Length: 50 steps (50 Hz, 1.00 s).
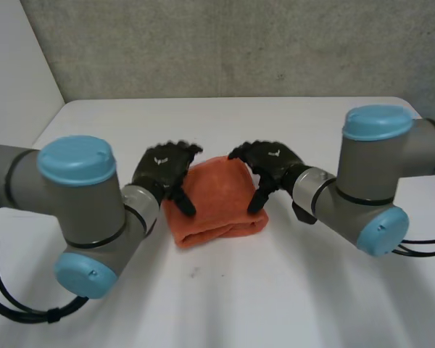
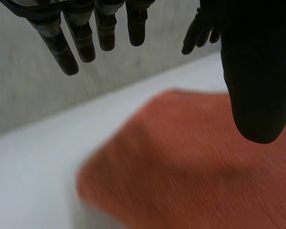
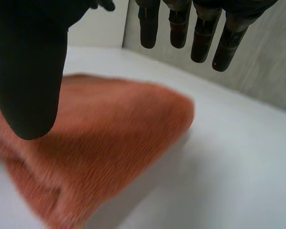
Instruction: Fold the laundry
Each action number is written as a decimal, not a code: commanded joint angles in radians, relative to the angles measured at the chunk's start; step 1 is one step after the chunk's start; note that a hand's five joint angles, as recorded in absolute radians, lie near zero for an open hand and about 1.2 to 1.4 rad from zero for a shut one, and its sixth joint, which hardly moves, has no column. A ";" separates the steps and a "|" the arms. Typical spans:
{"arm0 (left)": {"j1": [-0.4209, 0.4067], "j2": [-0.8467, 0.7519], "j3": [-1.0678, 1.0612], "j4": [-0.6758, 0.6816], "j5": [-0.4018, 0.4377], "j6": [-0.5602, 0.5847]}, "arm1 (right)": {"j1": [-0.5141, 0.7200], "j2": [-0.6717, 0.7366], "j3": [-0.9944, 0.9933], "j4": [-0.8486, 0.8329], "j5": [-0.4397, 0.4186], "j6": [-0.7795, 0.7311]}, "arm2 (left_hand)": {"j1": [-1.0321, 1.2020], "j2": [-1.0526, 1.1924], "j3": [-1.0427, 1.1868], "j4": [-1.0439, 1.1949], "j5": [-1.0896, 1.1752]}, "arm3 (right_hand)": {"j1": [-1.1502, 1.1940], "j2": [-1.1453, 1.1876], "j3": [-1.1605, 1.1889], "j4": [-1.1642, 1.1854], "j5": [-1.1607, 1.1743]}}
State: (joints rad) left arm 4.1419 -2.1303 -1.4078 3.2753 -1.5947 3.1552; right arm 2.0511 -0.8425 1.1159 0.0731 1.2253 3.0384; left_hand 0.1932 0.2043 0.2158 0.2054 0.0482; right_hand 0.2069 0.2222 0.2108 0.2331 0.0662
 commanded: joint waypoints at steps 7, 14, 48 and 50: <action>0.003 -0.094 0.004 -0.043 -0.093 0.002 | 0.001 0.164 -0.195 0.126 0.026 -0.007 | -0.012 -0.023 -0.035 -0.024 -0.041 | -0.032 -0.048 -0.036 -0.059 -0.066; 0.003 -0.096 0.001 -0.022 -0.088 0.098 | 0.003 0.160 -0.242 0.178 0.056 -0.016 | -0.019 -0.030 -0.041 -0.031 -0.048 | -0.032 -0.048 -0.036 -0.059 -0.066; 0.213 0.417 0.128 -0.189 0.035 0.017 | -0.224 -0.507 0.174 -0.104 0.252 -0.016 | -0.019 -0.030 -0.041 -0.031 -0.048 | -0.032 -0.048 -0.036 -0.059 -0.066; 0.225 0.420 0.132 -0.195 0.064 -0.010 | -0.223 -0.512 0.182 -0.108 0.252 -0.016 | -0.019 -0.030 -0.041 -0.031 -0.048 | -0.032 -0.048 -0.036 -0.059 -0.066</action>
State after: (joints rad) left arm 4.3347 -1.7304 -1.2853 3.1216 -1.5932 3.2430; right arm 1.8365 -1.3242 1.2524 0.0105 1.4835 3.0203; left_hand 0.1932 0.2043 0.2158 0.2054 0.0481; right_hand 0.2069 0.2222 0.2109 0.2331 0.0665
